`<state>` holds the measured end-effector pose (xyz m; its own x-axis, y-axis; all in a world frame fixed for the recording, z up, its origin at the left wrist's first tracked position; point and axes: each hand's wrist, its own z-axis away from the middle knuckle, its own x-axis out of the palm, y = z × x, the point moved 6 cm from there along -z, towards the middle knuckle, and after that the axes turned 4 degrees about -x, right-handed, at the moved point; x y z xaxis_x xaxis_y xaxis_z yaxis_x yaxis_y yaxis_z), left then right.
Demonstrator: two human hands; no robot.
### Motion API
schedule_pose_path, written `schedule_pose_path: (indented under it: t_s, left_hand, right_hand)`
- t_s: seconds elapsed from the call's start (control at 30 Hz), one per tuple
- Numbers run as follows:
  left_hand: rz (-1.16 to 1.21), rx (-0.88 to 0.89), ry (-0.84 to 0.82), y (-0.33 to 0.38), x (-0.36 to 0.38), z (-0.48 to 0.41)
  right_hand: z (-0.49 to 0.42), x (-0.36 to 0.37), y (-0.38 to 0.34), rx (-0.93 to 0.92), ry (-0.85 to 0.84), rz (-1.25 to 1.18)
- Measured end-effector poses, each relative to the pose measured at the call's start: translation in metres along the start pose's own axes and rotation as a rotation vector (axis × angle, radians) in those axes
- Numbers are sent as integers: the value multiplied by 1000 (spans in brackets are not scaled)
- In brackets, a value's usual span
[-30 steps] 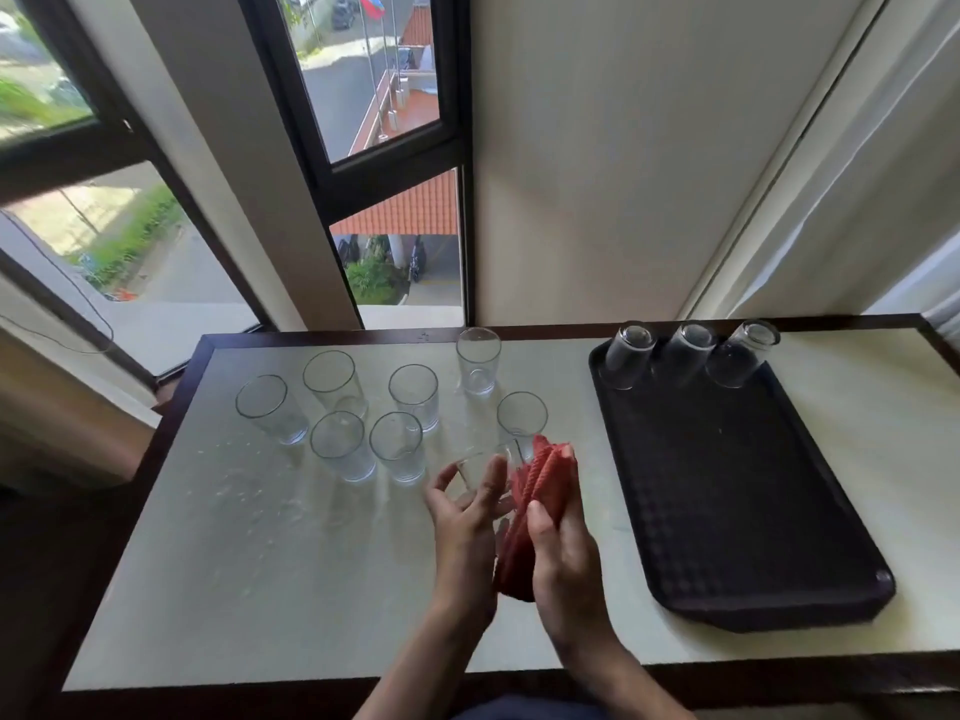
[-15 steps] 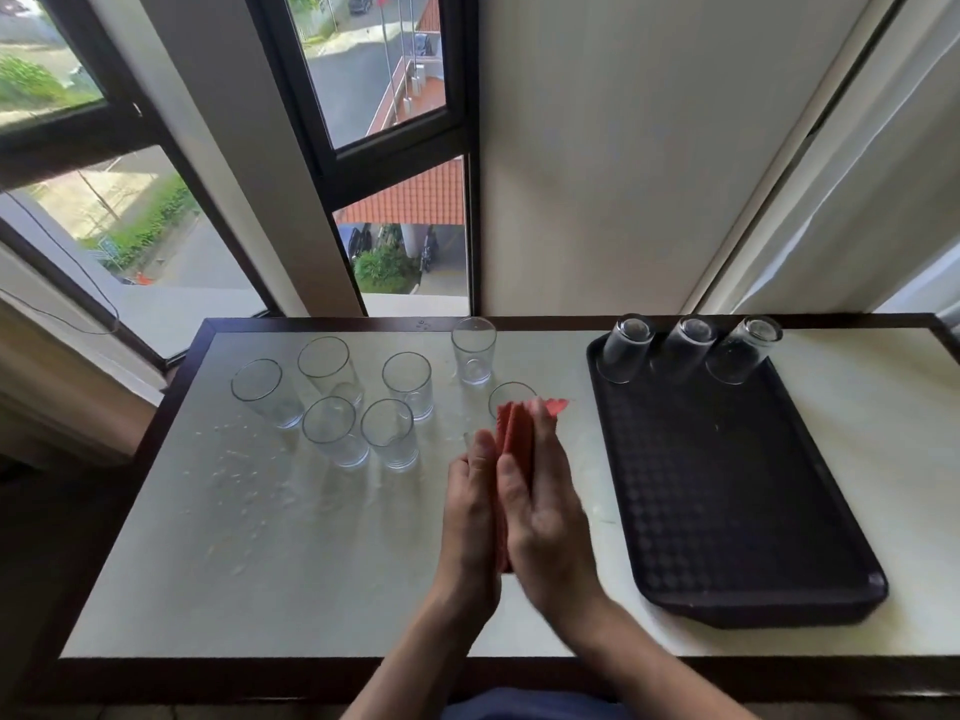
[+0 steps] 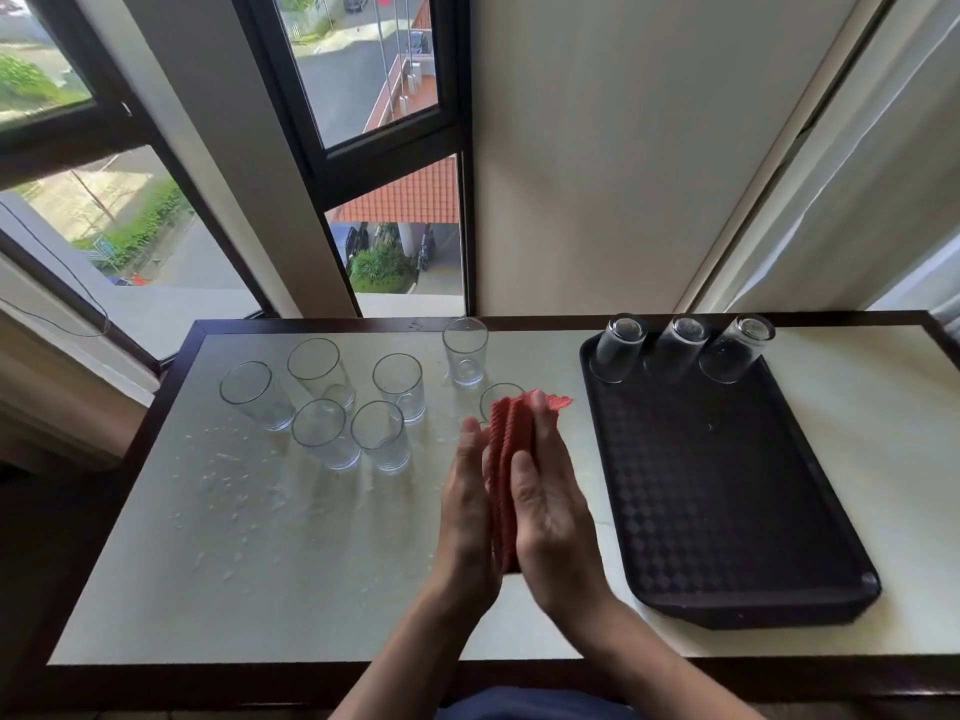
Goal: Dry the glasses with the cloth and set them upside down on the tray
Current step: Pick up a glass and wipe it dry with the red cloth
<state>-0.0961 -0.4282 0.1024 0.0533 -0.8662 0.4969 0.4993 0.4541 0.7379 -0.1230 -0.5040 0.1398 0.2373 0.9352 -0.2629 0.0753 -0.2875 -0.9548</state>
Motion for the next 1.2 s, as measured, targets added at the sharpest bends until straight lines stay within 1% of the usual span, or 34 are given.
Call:
schedule_pose_path:
  t_s: [0.03, 0.1, 0.17, 0.2, 0.27, 0.33, 0.37, 0.47, 0.53, 0.57, 0.63, 0.67, 0.73, 0.8, 0.83, 0.9, 1.0, 1.07, 1.13, 1.2]
  left_hand:
    - [38, 6, -25, 1, 1, 1]
    - [56, 10, -96, 1, 6, 1]
    - [-16, 11, -85, 1, 4, -3]
    - [-63, 0, -74, 2, 4, -3]
    - [-116, -16, -35, 6, 3, -5]
    - [-115, -39, -34, 4, 2, -8]
    - [-98, -44, -39, 5, 1, -9]
    - [20, -62, -52, 6, -1, -10]
    - [131, -81, -122, 8, 1, -8]
    - [155, -85, -161, 8, 4, -7]
    - [137, -80, -176, 7, 0, -8]
    - [78, -87, -154, 7, -2, -8]
    - [-77, -82, -111, 7, -5, -9]
    - [-126, -65, -85, 11, -4, -8]
    - [-128, -47, -75, 13, -5, -8]
    - [-77, -18, -77, 16, -6, -9]
    - [18, 1, -12, 15, -17, -13]
    - [18, 3, 31, 13, -22, -12]
    - [-19, 36, 48, 14, -22, -10]
    - [-100, 46, 26, 14, -19, -9]
  right_hand:
    - [4, 2, -1, -38, -15, 47]
    - [0, 3, 1, -46, -32, 137]
    - [-13, 0, 5, -17, -49, 195]
    - [-22, -1, 9, 16, -54, 189]
    - [-40, -3, 20, 128, -51, 98]
    - [-51, -4, 28, 231, -31, -23]
    - [-50, -2, 26, 230, -32, -37]
    - [-29, 8, 1, 41, -53, 87]
    - [-14, 13, -10, -79, -58, 186]
    - [-10, 14, -10, -103, -58, 226]
    - [-15, 13, -3, -64, -82, 231]
    - [-21, 12, 3, -21, -97, 192]
    - [-37, 10, 12, 73, -86, 53]
    - [-52, 8, 20, 181, -42, -107]
    - [-52, 8, 20, 194, -33, -145]
    - [-40, 10, 8, 120, -31, -76]
    - [-5, 20, -15, -122, -34, 187]
    - [-1, 22, -15, -188, -35, 283]
    - [-12, 18, -10, -169, -32, 237]
    - [-28, 14, -1, -36, -23, 102]
